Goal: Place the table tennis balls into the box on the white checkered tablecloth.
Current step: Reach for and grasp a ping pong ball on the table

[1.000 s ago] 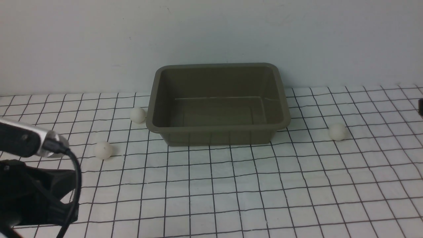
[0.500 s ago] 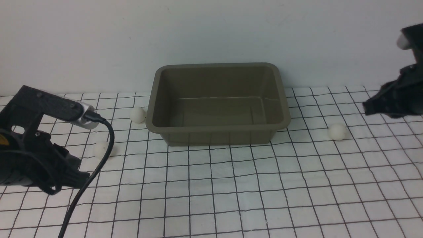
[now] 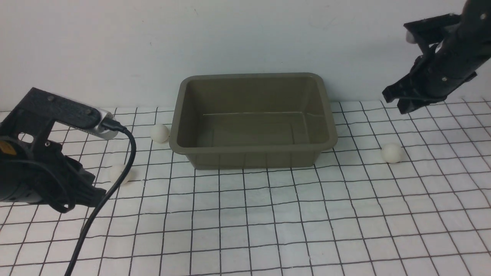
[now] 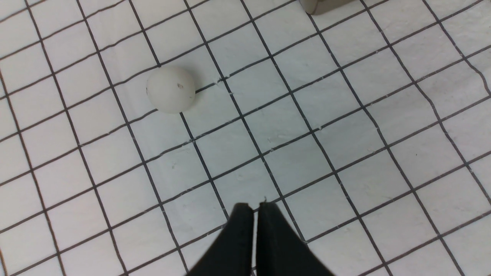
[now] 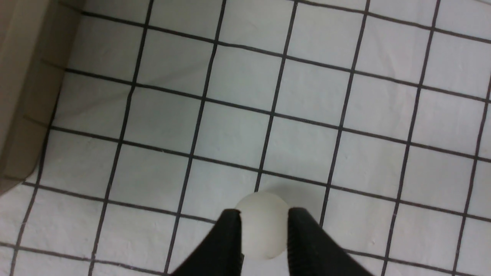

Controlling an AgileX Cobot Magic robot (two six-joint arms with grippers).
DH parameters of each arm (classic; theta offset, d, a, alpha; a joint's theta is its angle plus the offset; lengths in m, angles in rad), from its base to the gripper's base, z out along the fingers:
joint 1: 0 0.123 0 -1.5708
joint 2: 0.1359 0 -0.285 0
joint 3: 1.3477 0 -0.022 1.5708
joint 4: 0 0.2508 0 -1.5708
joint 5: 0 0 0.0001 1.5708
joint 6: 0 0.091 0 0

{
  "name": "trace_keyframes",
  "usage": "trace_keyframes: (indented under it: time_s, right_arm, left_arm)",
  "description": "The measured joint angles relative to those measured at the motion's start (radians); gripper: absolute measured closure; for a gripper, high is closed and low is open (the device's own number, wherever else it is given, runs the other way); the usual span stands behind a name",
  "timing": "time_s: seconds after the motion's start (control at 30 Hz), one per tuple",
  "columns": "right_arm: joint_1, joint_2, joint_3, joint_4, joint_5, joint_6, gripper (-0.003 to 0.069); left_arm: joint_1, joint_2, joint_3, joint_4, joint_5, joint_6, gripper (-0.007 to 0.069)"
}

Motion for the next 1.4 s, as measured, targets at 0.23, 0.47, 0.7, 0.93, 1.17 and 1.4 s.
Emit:
trace_keyframes:
  time_s: [0.23, 0.47, 0.7, 0.93, 1.17, 1.4]
  right_arm:
    - [0.000, 0.071, -0.061, 0.000, 0.034, 0.013, 0.0319]
    - [0.000, 0.117, -0.067, -0.007, 0.060, 0.045, 0.0160]
    - [0.000, 0.171, -0.067, -0.026, 0.053, 0.058, 0.0137]
    - [0.000, 0.203, -0.068, -0.029, 0.036, 0.063, 0.0137]
    - [0.000, 0.254, -0.068, -0.029, 0.031, 0.069, 0.0138]
    - [0.000, 0.274, -0.083, -0.032, 0.070, 0.074, 0.0309]
  left_arm:
    - [0.000, 0.000, 0.000, 0.000, 0.000, 0.000, 0.0629]
    - [0.000, 0.000, 0.000, 0.000, 0.000, 0.000, 0.0629]
    - [0.000, 0.000, 0.000, 0.000, 0.000, 0.000, 0.0629]
    - [0.000, 0.000, 0.000, 0.001, 0.001, 0.000, 0.0629]
    - [0.000, 0.000, 0.000, 0.002, 0.004, 0.000, 0.0629]
    - [0.000, 0.000, 0.000, 0.004, 0.007, 0.000, 0.0629]
